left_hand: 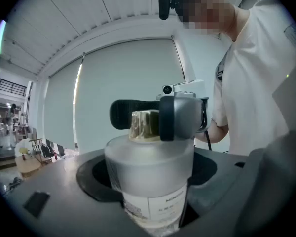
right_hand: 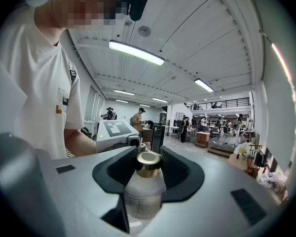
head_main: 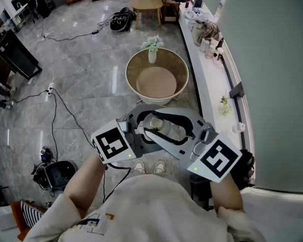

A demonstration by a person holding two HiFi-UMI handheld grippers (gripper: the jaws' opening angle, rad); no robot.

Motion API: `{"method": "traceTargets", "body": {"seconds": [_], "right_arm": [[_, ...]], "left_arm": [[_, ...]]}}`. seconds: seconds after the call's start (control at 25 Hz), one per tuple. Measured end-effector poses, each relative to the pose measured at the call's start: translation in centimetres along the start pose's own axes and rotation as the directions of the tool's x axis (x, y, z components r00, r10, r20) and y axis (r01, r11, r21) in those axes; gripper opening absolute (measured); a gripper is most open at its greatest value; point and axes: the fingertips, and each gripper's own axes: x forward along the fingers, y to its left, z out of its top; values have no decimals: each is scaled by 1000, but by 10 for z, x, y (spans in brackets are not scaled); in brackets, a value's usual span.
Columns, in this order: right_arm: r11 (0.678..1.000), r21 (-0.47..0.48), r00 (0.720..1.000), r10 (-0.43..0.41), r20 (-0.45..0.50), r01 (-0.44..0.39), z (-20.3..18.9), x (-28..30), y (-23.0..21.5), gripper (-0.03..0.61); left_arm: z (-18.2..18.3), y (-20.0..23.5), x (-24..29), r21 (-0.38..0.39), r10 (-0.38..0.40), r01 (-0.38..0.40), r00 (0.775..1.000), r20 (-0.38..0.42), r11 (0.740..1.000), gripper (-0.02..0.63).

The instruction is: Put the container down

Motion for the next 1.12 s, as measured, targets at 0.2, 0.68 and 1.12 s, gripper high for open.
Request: {"method": "traceTargets", "body": {"seconds": [0.2,0.68,1.12], "right_arm": [[1000,6,1000,-2,-5,2,2,0,0,149],[1000,18,1000,9,10,-9,-3,-13,-1,149],[1000,21,1000,11,6,-11,-10,-32,-4,147]], "left_arm": [[4,0,-1,-24,1,-1,1000,10,1000,333],[0,-6,12,-22,-1,1,1000,-12,1000,333],[-1,-13,31,-38,0,-1,1000,-17,999,333]]}}
